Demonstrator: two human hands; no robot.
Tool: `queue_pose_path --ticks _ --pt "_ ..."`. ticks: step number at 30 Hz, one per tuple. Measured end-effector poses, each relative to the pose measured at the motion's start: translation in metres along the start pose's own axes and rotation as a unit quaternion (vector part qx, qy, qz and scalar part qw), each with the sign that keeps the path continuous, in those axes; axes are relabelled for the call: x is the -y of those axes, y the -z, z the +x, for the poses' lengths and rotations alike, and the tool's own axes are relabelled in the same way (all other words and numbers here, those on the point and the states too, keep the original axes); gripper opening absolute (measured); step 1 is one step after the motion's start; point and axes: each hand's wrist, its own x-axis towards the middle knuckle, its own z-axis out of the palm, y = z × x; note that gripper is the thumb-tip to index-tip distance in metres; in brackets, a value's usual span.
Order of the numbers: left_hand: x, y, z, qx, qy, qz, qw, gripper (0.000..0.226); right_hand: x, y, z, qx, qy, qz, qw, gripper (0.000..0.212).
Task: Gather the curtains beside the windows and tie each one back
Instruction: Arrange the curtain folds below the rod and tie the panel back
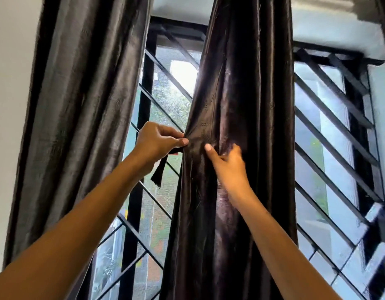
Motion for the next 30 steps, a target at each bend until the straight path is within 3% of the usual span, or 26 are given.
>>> queue_pose_path --ticks 3,6,10,14,19,26,30 --pt "-0.003 -0.002 -0.002 -0.039 -0.054 0.086 0.994 0.011 0.001 0.006 -0.001 -0.110 0.071 0.048 0.990 0.043" --pt "-0.012 -0.012 -0.012 -0.087 -0.137 0.212 0.964 0.010 0.006 0.009 -0.008 -0.161 0.153 0.045 0.974 0.028" --pt "-0.018 -0.023 -0.021 -0.105 -0.174 0.234 0.951 0.011 0.012 0.009 -0.019 -0.155 0.215 0.051 0.963 0.034" --pt "-0.017 -0.026 -0.024 -0.086 -0.166 0.182 0.965 0.011 0.011 0.012 -0.027 -0.110 0.198 0.072 0.971 0.033" --pt "-0.018 -0.029 -0.027 -0.063 -0.159 0.129 0.977 0.017 0.008 0.009 -0.038 -0.091 0.246 0.027 0.965 0.033" --pt "-0.021 -0.030 -0.018 -0.069 -0.150 0.190 0.968 0.013 -0.002 0.011 -0.034 -0.088 0.274 -0.034 0.957 0.026" --pt "-0.018 -0.028 -0.016 -0.042 -0.088 0.116 0.988 0.011 -0.010 0.021 -0.019 -0.147 0.136 -0.207 0.958 0.074"
